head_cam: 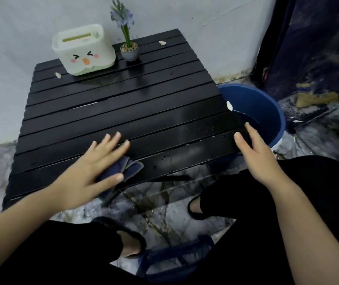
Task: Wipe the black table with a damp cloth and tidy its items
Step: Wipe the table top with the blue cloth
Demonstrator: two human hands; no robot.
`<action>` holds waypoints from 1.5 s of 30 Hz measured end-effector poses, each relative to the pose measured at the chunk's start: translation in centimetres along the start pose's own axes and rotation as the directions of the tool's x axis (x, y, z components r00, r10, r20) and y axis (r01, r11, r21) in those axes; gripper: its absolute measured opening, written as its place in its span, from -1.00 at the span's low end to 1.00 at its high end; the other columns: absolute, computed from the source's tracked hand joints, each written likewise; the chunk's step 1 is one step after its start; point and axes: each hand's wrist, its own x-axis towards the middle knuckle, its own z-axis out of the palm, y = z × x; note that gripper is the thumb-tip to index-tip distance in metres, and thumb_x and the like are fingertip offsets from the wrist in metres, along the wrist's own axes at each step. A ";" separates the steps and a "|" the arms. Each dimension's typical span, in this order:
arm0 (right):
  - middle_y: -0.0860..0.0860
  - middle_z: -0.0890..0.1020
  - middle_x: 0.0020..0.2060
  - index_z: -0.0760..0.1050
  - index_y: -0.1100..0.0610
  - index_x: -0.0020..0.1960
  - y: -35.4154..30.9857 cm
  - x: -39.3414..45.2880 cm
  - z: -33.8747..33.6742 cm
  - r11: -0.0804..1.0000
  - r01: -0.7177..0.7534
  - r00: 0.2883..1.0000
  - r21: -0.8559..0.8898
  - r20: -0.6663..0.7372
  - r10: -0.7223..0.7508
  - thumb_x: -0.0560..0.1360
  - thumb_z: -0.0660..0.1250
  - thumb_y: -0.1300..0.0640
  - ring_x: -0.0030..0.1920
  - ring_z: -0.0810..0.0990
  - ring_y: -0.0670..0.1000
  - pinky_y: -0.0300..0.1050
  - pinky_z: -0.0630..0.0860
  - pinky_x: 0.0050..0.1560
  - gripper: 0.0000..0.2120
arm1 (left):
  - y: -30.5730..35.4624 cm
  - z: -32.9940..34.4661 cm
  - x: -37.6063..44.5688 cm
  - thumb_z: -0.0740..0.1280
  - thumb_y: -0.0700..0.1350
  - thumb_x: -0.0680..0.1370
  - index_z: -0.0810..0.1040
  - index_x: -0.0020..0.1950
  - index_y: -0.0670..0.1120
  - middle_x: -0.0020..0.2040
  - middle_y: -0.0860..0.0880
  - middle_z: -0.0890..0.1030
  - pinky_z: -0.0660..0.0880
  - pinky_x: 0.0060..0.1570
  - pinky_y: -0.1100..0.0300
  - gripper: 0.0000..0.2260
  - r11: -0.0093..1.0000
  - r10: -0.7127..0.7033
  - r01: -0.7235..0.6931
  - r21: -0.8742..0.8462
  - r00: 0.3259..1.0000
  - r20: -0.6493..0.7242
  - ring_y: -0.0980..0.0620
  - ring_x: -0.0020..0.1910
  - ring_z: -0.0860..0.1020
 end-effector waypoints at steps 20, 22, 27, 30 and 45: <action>-0.56 0.21 0.25 0.21 -0.39 0.36 -0.6 -0.3 0.2 0.987 -0.006 1.000 0.159 0.004 0.005 0.52 -0.16 -0.33 0.22 0.13 -0.67 -0.65 0.03 0.24 -0.56 | 14.5 6.6 25.2 -0.06 0.18 0.69 -0.04 0.64 -0.04 0.65 -0.03 -0.05 -0.14 0.58 -0.11 -0.43 0.894 0.389 -0.381 0.237 0.921 0.011 -0.12 0.62 -0.12; -0.46 0.18 0.38 0.18 -0.29 0.48 -0.4 -0.4 0.1 0.986 0.002 1.000 0.169 0.012 -0.004 0.52 -0.17 -0.34 0.39 0.10 -0.51 -0.48 -0.01 0.41 -0.44 | 15.0 6.4 28.5 -0.04 0.17 0.69 0.01 0.63 -0.06 0.65 -0.02 0.00 -0.18 0.57 -0.10 -0.44 0.893 0.412 -0.407 0.192 0.911 0.016 -0.13 0.62 -0.13; -0.14 0.16 0.60 0.09 -0.03 0.63 0.7 0.0 0.1 0.993 0.009 1.000 0.117 0.018 -0.011 0.51 -0.18 -0.45 0.58 0.05 -0.19 -0.22 -0.01 0.53 -0.18 | 16.7 6.0 33.6 0.10 0.12 0.69 0.52 0.33 -0.11 0.22 -0.11 0.63 0.06 0.56 -0.03 -0.59 0.926 0.378 -0.376 0.039 0.925 -0.044 -0.10 0.31 0.52; -0.13 0.20 0.59 0.13 -0.01 0.62 0.8 0.2 0.2 0.995 0.040 0.999 0.094 -0.005 -0.039 0.45 -0.19 -0.53 0.58 0.09 -0.18 -0.22 0.01 0.54 -0.09 | 17.1 5.6 33.8 0.19 0.12 0.65 0.50 -0.24 -0.10 -0.45 0.04 0.55 0.56 0.04 -0.03 -0.61 0.902 0.152 -0.258 -0.345 0.939 -0.307 0.05 -0.33 0.62; -0.22 0.29 0.47 0.17 -0.02 0.60 0.0 0.1 0.8 0.994 0.038 0.998 0.098 -0.051 -0.033 0.54 -0.15 -0.33 0.45 0.18 -0.29 -0.33 0.07 0.43 -0.28 | 5.0 1.9 10.1 0.05 0.25 0.63 0.06 0.62 0.12 0.65 -0.01 -0.11 -0.08 0.55 -0.25 -0.43 0.982 0.182 -0.183 0.045 0.983 0.022 -0.03 0.62 -0.17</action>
